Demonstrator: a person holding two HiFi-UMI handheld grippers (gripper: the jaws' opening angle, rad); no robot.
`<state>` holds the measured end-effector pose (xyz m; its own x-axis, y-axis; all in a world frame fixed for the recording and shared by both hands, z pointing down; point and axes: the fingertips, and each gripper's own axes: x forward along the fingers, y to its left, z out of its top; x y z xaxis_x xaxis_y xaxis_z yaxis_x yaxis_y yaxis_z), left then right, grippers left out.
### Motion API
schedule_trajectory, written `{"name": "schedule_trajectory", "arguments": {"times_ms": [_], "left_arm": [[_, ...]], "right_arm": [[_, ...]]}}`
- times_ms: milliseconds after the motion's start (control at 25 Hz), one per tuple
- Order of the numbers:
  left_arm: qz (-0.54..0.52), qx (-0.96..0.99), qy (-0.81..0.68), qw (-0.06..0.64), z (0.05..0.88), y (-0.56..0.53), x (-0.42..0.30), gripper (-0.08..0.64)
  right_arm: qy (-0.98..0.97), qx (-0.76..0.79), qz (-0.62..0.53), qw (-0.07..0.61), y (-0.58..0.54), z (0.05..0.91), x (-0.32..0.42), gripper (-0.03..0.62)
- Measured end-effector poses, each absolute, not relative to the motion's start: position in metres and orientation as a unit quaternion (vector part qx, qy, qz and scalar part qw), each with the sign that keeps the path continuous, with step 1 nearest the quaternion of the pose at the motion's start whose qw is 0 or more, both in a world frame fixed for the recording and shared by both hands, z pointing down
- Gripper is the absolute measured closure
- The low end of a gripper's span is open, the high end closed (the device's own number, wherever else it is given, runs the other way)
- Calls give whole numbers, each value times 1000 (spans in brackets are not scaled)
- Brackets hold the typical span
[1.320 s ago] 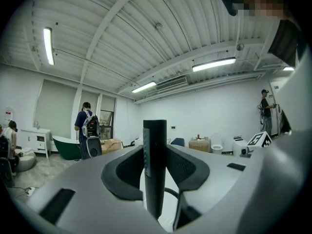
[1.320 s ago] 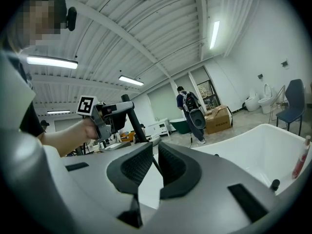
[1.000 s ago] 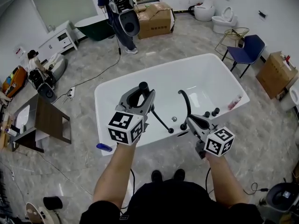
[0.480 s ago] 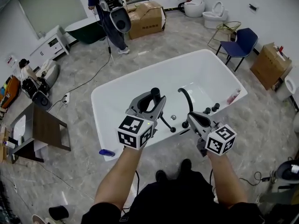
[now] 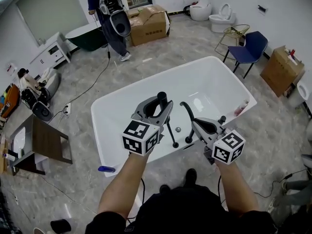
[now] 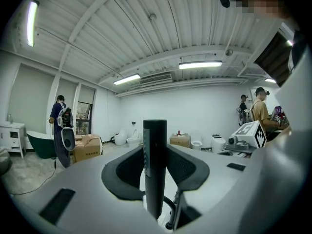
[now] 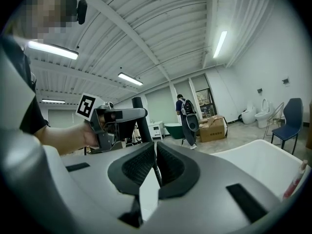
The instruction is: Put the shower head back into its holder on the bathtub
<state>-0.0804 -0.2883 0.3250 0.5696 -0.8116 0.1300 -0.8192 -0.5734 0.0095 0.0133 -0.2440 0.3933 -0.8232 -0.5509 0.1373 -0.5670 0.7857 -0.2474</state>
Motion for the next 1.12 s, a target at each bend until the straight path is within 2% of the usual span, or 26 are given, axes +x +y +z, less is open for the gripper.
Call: {"name": "schedule_trajectory", "arguments": {"times_ms": [560, 1120], "left_arm": [[81, 881, -460, 74, 374, -333, -44, 414], [119, 878, -445, 131, 449, -333, -37, 414]], "right_arm": [[-935, 305, 176, 49, -281, 428, 57, 568], [-924, 314, 207, 64, -281, 452, 65, 572]]}}
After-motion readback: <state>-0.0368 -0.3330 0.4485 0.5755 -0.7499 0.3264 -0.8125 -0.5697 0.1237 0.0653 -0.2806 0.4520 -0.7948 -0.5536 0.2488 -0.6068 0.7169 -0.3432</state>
